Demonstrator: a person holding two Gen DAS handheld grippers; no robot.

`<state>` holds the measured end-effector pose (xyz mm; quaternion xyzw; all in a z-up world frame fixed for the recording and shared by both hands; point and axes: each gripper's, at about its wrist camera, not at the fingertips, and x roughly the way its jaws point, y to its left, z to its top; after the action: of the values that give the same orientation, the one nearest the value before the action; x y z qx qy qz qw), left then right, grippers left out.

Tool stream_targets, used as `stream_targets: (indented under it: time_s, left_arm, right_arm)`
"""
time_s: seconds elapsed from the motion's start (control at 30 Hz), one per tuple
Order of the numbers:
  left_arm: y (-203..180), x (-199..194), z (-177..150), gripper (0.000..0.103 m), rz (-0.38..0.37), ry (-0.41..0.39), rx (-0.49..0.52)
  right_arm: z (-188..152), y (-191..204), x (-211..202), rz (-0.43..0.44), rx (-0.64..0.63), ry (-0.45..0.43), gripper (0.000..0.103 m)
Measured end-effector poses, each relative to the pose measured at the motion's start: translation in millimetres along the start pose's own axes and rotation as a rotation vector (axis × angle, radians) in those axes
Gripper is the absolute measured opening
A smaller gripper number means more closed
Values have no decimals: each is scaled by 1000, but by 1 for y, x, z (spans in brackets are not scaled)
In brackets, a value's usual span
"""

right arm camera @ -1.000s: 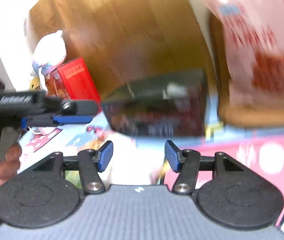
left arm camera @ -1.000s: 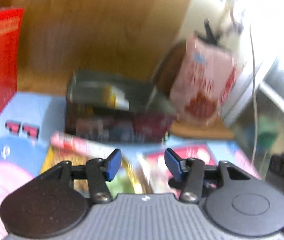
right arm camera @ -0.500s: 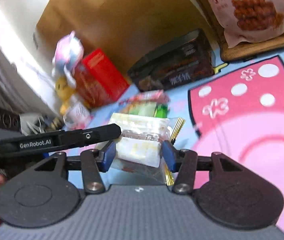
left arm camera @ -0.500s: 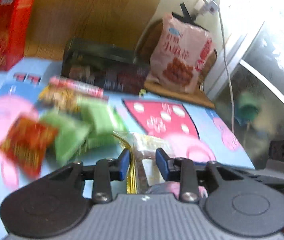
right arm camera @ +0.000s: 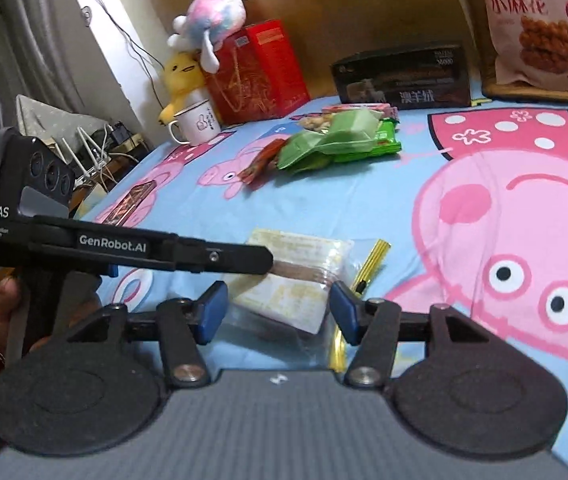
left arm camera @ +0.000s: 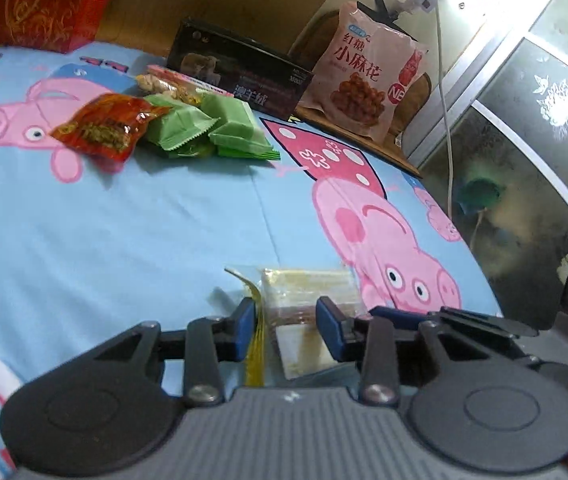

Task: Organize snacks
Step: 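Move the left gripper to the clear bagged cake with yellow tie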

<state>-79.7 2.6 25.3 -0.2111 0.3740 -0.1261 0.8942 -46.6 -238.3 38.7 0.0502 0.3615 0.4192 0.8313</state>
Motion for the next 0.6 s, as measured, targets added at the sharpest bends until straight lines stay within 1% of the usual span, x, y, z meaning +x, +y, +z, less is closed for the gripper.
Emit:
stream_targets:
  time_s: [0.07,0.1,0.13,0.23,0.3,0.43,0.57,0.6]
  left_arm:
    - [-3,-7,0,38,13,-25,22]
    - [-4,-11,0,42,22,-39,31]
    - [-6,-14,0,47,37,-53,43]
    - [-13,-18,-1,51,94,-73,94]
    - [-17,-18,-4,52,113,-67,125]
    - [-21,-13,-8,52,115,-45,152]
    - [-16,-4,-10,52,107,-8,130]
    - [-14,-3,-10,54,99,-2,119]
  right_arm:
    - [-1,0,-3,-11,-1,-19,60]
    - [-3,2,-5,-19,-9,-27,60]
    - [-4,3,-6,-33,-26,-33,60]
    - [-11,10,-6,-97,-95,-36,60]
    - [-15,12,-4,-118,-128,-30,60]
    - [-22,17,6,-134,-198,2,60]
    - [-28,22,16,-163,-268,24,61]
    - [-29,22,17,-169,-274,24,64]
